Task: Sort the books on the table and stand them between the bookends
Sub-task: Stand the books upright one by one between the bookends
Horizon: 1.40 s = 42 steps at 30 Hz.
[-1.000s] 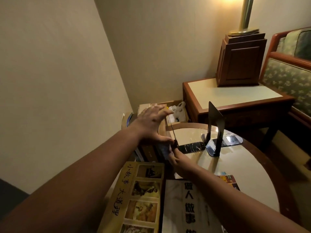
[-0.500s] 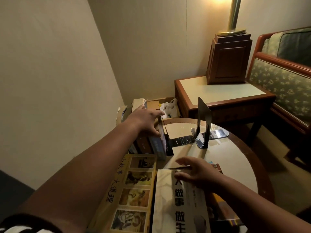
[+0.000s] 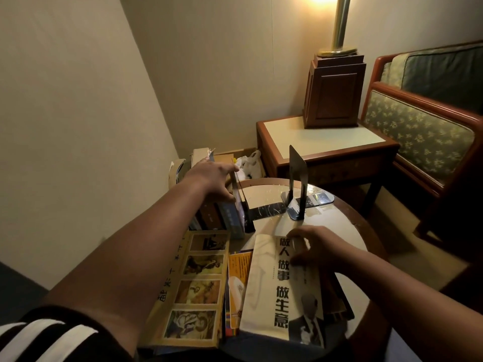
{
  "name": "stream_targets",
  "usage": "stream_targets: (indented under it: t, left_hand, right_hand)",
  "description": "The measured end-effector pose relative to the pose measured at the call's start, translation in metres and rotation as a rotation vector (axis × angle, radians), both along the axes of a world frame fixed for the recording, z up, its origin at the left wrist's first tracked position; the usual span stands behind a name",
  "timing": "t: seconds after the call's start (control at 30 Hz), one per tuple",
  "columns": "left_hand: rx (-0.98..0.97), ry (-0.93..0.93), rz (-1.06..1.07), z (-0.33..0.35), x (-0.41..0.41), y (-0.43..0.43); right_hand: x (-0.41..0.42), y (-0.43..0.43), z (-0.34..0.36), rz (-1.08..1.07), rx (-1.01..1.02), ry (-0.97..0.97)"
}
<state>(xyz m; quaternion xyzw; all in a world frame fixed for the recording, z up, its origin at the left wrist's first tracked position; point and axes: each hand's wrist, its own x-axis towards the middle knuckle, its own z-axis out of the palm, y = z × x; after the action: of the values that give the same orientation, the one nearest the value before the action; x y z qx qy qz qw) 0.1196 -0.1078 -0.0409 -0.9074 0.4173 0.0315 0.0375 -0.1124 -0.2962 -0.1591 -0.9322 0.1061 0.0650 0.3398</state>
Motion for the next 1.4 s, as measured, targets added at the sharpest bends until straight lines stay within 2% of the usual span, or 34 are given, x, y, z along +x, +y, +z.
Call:
stream_targets:
  t: [0.17,0.37,0.43,0.53,0.7,0.87,1.1,1.4]
  left_hand:
    - [-0.001,0.005,-0.002,0.004,-0.005,0.0]
    - [-0.002,-0.005,-0.014,0.002,-0.001,-0.001]
    - [-0.004,-0.004,-0.02,0.002,0.0,-0.002]
    - [-0.009,0.005,-0.022,-0.002,0.004,-0.002]
    - [-0.015,0.028,-0.016,-0.005,0.009,-0.002]
    - [-0.025,0.037,-0.009,-0.005,0.009,0.0]
    - [-0.023,0.026,0.016,0.002,-0.004,0.0]
    - [-0.032,0.031,0.032,0.003,-0.007,0.001]
  right_hand:
    - [0.009,-0.013,0.005,-0.062,0.073,0.149]
    - [0.039,0.005,0.018,0.023,-0.001,0.106]
    - [0.055,0.018,0.02,0.038,0.039,0.174]
    - [0.071,0.029,0.022,0.078,-0.013,0.267]
    - [0.077,0.023,0.028,0.076,0.005,0.267]
    - [0.071,0.007,0.054,0.121,0.048,0.181]
    - [0.055,-0.009,0.117,0.117,0.013,-0.07]
    - [0.045,-0.004,0.179,0.253,-0.246,-0.338]
